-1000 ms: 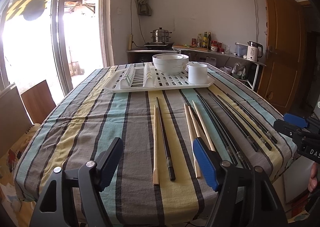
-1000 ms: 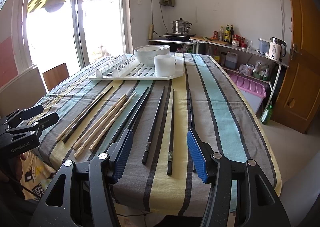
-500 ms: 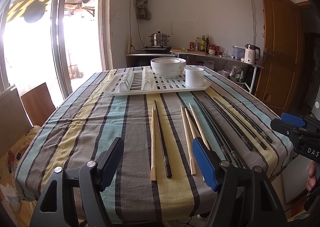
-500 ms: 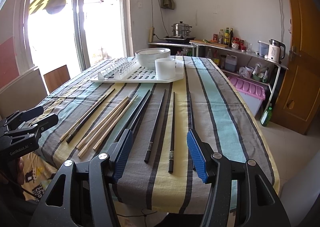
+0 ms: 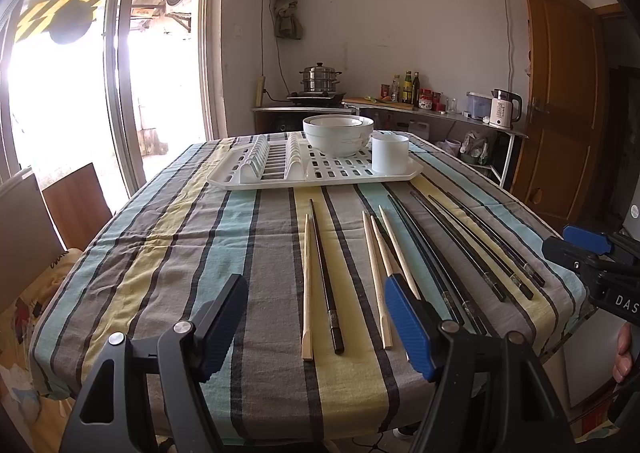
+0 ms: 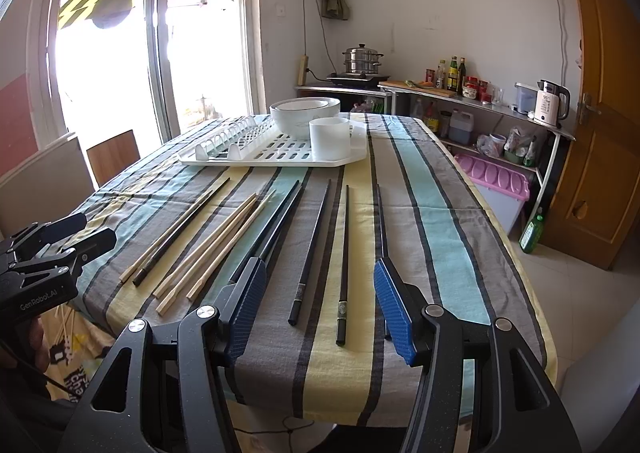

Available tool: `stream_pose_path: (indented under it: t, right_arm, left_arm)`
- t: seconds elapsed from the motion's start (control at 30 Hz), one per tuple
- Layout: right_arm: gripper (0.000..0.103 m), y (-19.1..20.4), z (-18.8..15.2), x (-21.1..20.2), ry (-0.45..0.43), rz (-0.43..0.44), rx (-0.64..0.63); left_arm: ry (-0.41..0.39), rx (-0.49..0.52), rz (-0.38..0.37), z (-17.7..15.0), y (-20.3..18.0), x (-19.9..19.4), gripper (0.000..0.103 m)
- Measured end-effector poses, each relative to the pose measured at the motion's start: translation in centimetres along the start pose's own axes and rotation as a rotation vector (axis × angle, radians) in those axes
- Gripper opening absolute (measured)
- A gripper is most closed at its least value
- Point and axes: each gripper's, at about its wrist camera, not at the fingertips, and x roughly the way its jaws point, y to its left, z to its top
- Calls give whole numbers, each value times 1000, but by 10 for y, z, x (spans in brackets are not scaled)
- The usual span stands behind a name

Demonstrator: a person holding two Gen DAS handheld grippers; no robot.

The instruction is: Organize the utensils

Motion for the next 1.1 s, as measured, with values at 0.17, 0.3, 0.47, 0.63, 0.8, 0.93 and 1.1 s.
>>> stream_pose_path:
  t: [0.17, 0.3, 0.47, 0.63, 0.8, 0.93, 1.1]
  right_arm:
    - [57, -1, 0, -1, 0, 1, 0]
    - [57, -1, 0, -1, 1, 0, 0]
    - [57, -1, 0, 0, 2, 1, 1]
    - [57, -1, -1, -1, 1, 0, 1]
    - [57, -1, -1, 0, 1, 0, 1]
    - [57, -1, -1, -1, 1, 0, 1]
    - [57, -1, -1, -1, 0, 0, 0]
  left_arm:
    - [3, -3, 0, 0, 0, 0, 71]
    - [6, -3, -2, -1, 0, 1, 71]
    - [6, -3, -1, -1, 0, 1, 71]
    - [9, -4, -3, -1, 1, 2, 71]
    - [13, -5, -4, -3, 1, 3, 71]
    - [14, -4, -5, -3, 1, 3, 71]
    - [14, -3, -7, -3, 1, 3, 71]
